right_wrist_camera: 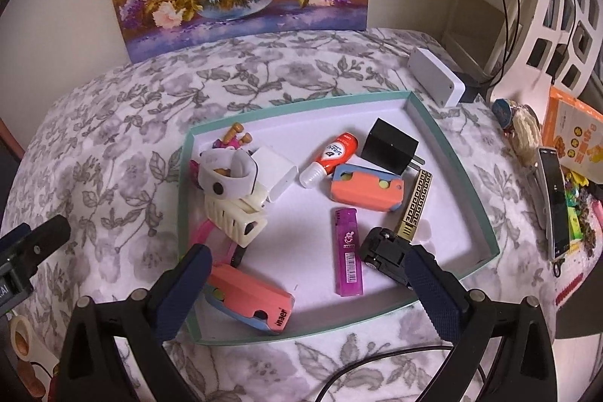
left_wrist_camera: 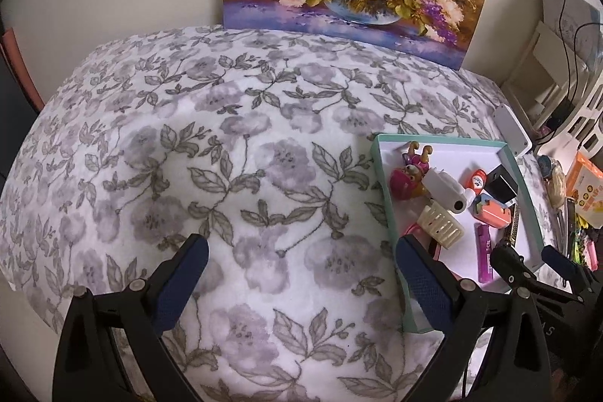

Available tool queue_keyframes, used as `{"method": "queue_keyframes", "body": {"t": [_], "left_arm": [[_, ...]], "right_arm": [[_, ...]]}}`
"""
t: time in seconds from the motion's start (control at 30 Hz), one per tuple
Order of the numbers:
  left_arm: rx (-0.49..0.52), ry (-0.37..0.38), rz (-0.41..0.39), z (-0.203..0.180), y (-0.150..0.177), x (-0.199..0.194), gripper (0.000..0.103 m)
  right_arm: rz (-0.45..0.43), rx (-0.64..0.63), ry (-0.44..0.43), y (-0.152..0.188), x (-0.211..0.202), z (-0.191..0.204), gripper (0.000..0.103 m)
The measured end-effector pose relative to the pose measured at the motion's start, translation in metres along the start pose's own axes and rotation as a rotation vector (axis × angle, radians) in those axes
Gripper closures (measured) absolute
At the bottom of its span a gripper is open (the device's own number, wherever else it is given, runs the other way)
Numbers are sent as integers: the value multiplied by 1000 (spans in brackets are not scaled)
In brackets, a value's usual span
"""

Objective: Organize rigid objects

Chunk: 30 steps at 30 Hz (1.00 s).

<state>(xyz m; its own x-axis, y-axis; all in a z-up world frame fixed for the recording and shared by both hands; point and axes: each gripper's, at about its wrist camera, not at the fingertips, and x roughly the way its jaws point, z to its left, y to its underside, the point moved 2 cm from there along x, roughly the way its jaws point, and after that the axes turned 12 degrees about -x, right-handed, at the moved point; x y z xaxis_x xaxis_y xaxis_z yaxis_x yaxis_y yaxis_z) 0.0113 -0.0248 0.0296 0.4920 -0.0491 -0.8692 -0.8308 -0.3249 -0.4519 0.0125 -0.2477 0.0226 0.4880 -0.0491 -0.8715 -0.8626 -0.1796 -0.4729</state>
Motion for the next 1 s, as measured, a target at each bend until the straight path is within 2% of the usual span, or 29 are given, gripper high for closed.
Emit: {"method": "queue_keyframes", "body": {"t": [0.27,0.5,0.7,1.0], "left_arm": [[-2,6,23,2,0,5,3],[-6,-66,42,9,-1,12,3],[9,-60,37,7,-1,10,3],[29,-113,33,7,1,12,3]], "right_arm": [[-9,-15,-1,-1,-1,4,0],[-17,-19,0,-2,-2,4,0],[-31,-30,6,-4,-5,6,0],[-55,-25,10,-6,-9,6,0]]}}
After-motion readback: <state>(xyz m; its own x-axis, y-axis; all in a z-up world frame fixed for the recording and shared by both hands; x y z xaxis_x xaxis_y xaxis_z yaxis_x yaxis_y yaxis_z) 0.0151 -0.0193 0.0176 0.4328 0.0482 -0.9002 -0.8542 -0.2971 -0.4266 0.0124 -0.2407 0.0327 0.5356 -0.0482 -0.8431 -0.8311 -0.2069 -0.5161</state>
